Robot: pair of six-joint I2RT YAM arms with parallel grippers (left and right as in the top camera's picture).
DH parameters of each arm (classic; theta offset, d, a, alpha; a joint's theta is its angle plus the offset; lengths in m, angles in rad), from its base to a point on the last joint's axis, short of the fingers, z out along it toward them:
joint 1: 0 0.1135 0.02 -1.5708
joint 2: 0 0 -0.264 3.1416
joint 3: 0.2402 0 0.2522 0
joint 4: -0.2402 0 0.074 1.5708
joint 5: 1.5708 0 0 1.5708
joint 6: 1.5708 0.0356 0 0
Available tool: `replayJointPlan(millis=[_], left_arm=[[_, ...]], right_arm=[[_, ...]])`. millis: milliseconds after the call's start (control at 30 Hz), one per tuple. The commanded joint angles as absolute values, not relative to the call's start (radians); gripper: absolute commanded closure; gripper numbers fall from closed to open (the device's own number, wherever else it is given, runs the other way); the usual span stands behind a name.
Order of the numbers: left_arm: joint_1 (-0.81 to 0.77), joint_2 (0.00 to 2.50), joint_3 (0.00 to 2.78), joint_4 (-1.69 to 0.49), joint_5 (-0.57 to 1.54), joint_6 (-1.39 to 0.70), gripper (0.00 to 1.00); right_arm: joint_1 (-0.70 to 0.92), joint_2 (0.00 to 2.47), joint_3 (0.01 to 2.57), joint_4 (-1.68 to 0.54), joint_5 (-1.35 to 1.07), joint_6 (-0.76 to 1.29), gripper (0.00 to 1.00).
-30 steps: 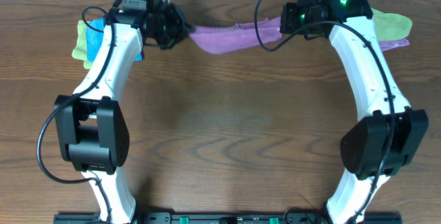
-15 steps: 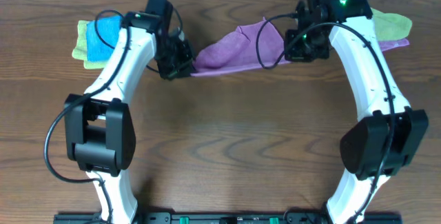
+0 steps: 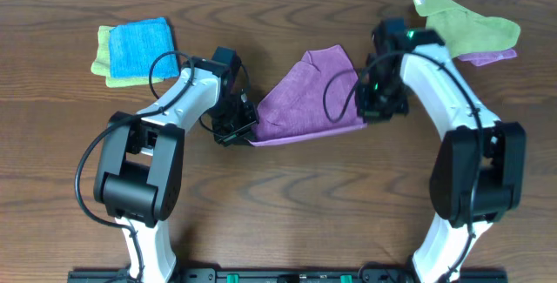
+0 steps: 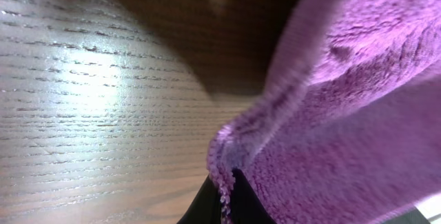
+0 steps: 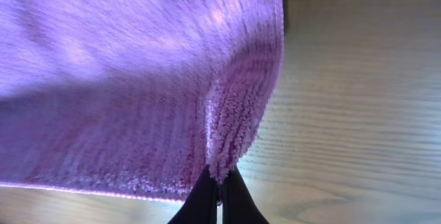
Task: Fold the cloth
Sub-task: 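Lower the held purple cloth toward the table center with both grippers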
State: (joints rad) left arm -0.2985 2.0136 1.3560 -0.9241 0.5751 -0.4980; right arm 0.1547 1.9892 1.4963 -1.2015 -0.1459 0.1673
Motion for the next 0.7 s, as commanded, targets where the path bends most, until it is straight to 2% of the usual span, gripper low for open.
replayJointPlan(millis=[0, 333, 433, 500, 533, 633, 667], left_arm=[[-0.307, 1.978, 1.336, -0.923, 0.564, -0.506, 0.94], [-0.332, 1.964, 1.274, -0.910, 0.539, -0.478, 0.94], [-0.324, 1.917, 1.274, -0.912, 0.527, -0.474, 0.81], [-0.321, 1.877, 1.274, -0.920, 0.517, -0.471, 0.73], [-0.320, 1.842, 1.274, -0.923, 0.512, -0.471, 0.66], [-0.320, 1.746, 1.274, -0.932, 0.496, -0.471, 0.39], [-0.320, 1.716, 1.274, -0.939, 0.481, -0.471, 0.24]], right_arm=[[0.160, 1.969, 1.411, -1.165, -0.147, 0.153, 0.99], [0.160, 1.929, 1.313, -1.086, -0.147, 0.167, 0.96], [0.160, 1.857, 1.313, -1.063, -0.147, 0.158, 0.69], [0.160, 1.808, 1.313, -1.058, -0.147, 0.147, 0.58], [0.160, 1.774, 1.313, -1.058, -0.147, 0.140, 0.51], [0.163, 1.691, 1.313, -1.038, -0.147, 0.113, 0.44], [0.165, 1.670, 1.313, -1.024, -0.147, 0.102, 0.42]])
